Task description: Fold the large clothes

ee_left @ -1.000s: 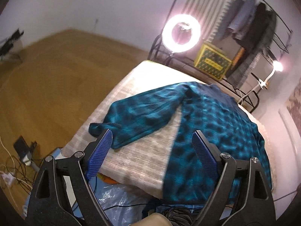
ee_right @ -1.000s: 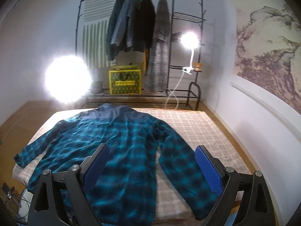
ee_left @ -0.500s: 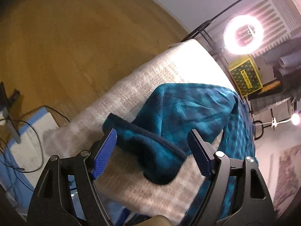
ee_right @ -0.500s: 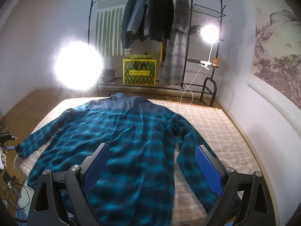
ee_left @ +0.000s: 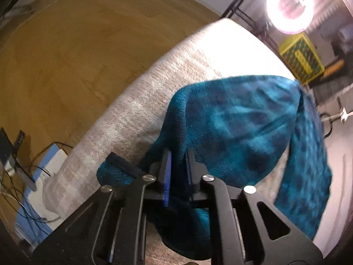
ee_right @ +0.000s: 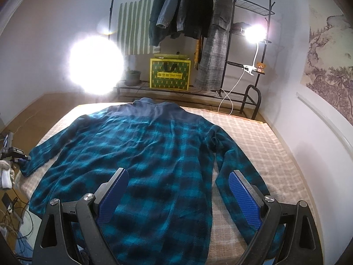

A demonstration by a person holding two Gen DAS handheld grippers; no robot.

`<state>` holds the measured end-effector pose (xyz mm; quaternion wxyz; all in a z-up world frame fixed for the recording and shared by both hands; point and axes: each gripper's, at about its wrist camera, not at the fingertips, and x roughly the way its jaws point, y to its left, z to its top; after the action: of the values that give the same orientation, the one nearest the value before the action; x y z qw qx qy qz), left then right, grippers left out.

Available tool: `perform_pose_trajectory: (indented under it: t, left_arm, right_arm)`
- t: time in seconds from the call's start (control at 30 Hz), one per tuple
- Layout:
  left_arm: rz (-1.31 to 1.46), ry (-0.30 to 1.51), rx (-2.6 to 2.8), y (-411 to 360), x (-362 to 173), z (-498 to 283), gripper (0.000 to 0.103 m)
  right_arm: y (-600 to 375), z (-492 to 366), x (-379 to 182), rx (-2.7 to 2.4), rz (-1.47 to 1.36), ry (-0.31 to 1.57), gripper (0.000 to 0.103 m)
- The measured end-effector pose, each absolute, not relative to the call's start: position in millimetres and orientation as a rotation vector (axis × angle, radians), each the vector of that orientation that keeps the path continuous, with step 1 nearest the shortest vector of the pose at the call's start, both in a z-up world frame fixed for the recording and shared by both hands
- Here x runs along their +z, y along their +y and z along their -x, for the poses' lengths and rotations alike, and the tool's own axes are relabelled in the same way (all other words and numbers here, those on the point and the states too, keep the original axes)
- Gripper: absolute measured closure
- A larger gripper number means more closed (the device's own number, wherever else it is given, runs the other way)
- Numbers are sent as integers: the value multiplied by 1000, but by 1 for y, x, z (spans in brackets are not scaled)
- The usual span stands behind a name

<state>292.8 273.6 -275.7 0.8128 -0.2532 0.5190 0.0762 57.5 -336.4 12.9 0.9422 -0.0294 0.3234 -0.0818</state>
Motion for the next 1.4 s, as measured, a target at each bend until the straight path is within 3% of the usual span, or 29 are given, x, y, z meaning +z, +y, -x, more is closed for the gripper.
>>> perform_pose_trajectory:
  t: [0.2, 0.4, 0.47, 0.67, 0.83, 1.0, 1.4]
  left_arm:
    - [665, 1010, 94, 275, -258, -277, 100]
    - [633, 905, -37, 244, -205, -256, 101]
    - [630, 873, -80, 233, -187, -252, 101]
    - [571, 795, -245, 164, -138, -228, 101]
    - [459, 794, -412, 82, -120, -195, 101]
    - [273, 863, -463, 21, -135, -170, 101]
    - [98, 1001, -491, -17, -170, -142, 99]
  right_arm:
    - [-334, -61, 5, -107, 43, 697, 16]
    - [-334, -74, -10, -17, -26, 745, 39]
    - [-333, -81, -16, 20, -57, 766, 53]
    - [-318, -111, -42, 163, -97, 811, 65]
    - [-300, -136, -66, 231, -70, 862, 71]
    - [-287, -149, -76, 311, -127, 890, 73]
    - [-258, -164, -107, 432, -253, 989, 71]
